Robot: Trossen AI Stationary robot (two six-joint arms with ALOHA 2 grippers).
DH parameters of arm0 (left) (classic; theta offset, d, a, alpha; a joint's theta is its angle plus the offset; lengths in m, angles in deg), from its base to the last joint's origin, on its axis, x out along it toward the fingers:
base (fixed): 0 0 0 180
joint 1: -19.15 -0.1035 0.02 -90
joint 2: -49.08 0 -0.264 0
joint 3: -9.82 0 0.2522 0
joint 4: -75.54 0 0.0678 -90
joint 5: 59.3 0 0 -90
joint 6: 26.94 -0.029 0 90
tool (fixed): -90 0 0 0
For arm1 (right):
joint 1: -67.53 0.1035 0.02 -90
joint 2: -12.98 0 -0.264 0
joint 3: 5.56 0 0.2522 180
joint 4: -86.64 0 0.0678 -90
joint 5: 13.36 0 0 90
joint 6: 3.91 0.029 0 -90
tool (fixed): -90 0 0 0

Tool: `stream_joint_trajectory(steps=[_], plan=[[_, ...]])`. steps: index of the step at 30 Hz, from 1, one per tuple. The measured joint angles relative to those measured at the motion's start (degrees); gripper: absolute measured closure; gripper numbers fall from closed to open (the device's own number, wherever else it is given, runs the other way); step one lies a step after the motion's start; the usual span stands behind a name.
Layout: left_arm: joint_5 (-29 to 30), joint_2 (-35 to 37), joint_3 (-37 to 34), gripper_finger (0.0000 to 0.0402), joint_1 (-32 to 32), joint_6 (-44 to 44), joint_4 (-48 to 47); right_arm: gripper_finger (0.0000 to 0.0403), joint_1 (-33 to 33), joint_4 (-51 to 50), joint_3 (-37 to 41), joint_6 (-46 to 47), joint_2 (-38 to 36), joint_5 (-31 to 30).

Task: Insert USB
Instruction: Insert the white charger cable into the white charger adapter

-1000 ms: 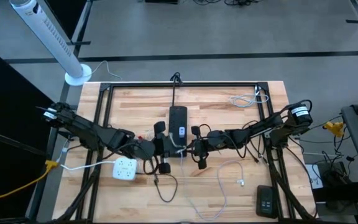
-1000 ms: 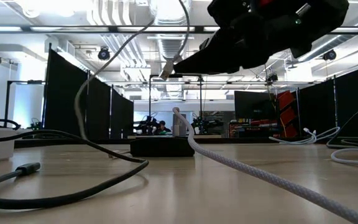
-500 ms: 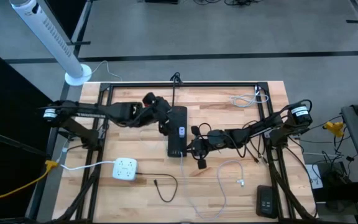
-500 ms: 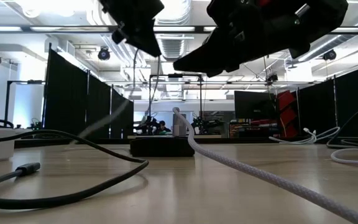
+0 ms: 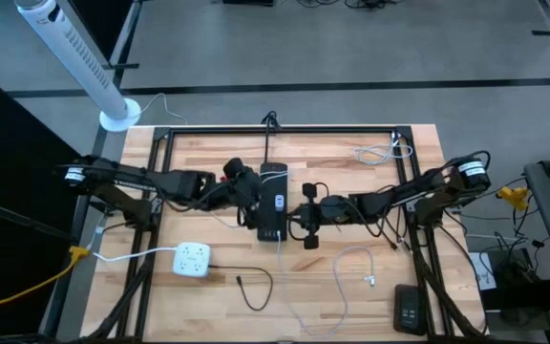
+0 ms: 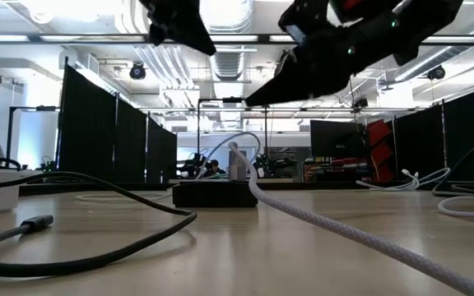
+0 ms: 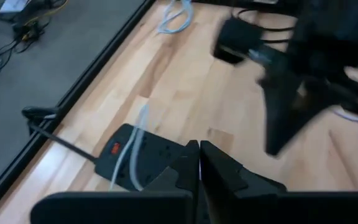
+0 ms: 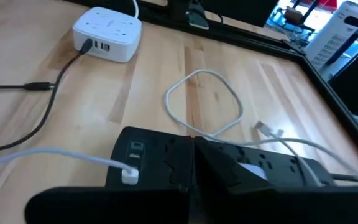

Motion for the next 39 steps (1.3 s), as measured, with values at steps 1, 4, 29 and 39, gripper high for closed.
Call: stream_joint_trajectory(steps=[1,4,29,39], plan=[[0.05,0.00,-0.29,0.0400,0.39,-0.95,-0.04,0.0403,0.03,-1.76,0.00,0.12,-1.71,-0.01],[0.28,-0.20,-1.60,0.0399,0.89,-3.03,-2.17,0.0403,0.34,-8.12,0.00,2.35,-7.09,-0.02],[-13.20,-0.37,-26.30,0.0222,-20.06,-3.10,9.77,0.0403,3.91,-18.58,2.99,5.96,-18.62,-0.10],[-21.27,-0.55,-36.43,0.0182,-29.04,-11.38,27.45,0.0403,3.91,-19.29,3.02,5.73,-18.57,-0.07]])
